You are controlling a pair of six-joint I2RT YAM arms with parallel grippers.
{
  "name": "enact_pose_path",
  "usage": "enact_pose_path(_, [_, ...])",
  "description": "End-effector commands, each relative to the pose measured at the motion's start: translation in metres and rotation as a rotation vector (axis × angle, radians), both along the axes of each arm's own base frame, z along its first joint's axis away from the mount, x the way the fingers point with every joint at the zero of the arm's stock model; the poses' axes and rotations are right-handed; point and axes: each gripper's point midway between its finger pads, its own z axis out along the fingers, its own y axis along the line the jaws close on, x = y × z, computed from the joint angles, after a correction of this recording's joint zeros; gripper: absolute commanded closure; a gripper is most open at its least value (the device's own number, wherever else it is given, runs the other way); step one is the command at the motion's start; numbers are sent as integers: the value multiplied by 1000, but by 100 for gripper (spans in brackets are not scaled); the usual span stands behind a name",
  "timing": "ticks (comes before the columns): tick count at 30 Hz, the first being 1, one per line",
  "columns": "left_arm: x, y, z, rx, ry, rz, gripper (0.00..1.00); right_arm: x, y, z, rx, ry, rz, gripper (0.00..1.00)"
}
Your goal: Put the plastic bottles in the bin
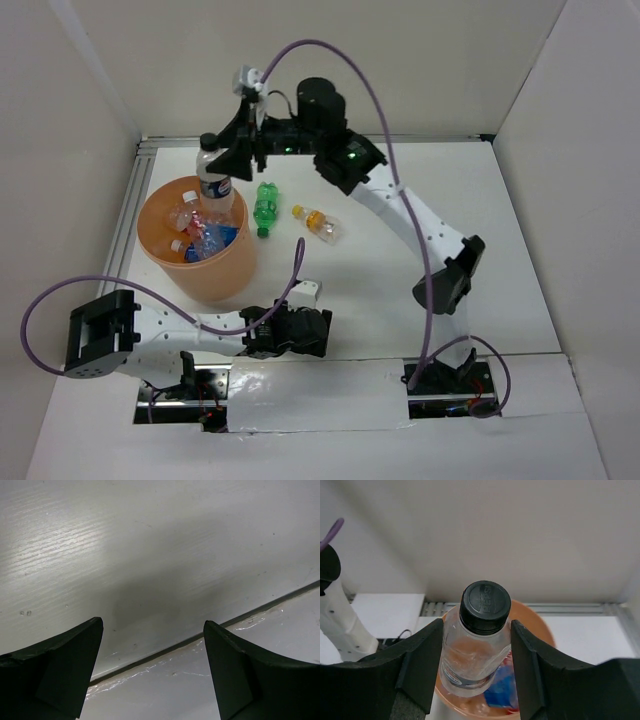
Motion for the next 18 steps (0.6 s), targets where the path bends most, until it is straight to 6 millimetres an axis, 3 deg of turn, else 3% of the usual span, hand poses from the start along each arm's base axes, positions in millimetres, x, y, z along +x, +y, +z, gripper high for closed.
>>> enact_pose_path(1, [7,-12,15,-25,-45,-3,6,-8,31,-12,31,98,78,83])
enact_pose_path(3, [8,-12,15,-30,-49,13,6,-3,43,-36,-6,136,76,72])
enact_pose_path(4, [8,-9,15,-31,-49,14,6,0,43,-39,-15,148,57,63])
enact_pose_path(5, [10,-9,16,-29,-59,20,6,10,45,-45,-18,157,14,33])
enact_pose_path(6, [10,-9,16,-29,-59,20,6,18,43,-52,-33,174,-13,21])
enact_pose_path(8, [16,-10,25,-38,-94,27,6,29,37,-57,-49,179,-42,9])
enact_pose_path(9, [20,-18,36,-65,-109,34,5,38,26,-49,-38,171,-66,0])
enact_pose_path(10, [23,-17,40,-54,-129,35,5,44,20,-50,-50,175,-83,0])
enact_pose_path(11, [26,-19,45,-58,-145,36,5,49,9,-37,-36,163,-100,0])
enact_pose_path(14, [38,-25,65,-83,-202,76,1,85,-37,-28,-50,177,-206,0])
enact_pose_path(15, [42,-31,75,-98,-221,90,1,111,-67,-29,-56,183,-278,0])
enact_pose_path(17, [56,-29,80,-88,-228,152,3,129,-110,-27,-85,183,-363,0])
enact_pose_path(18, [70,-26,83,-91,-224,205,6,158,-152,-41,-110,211,-456,0])
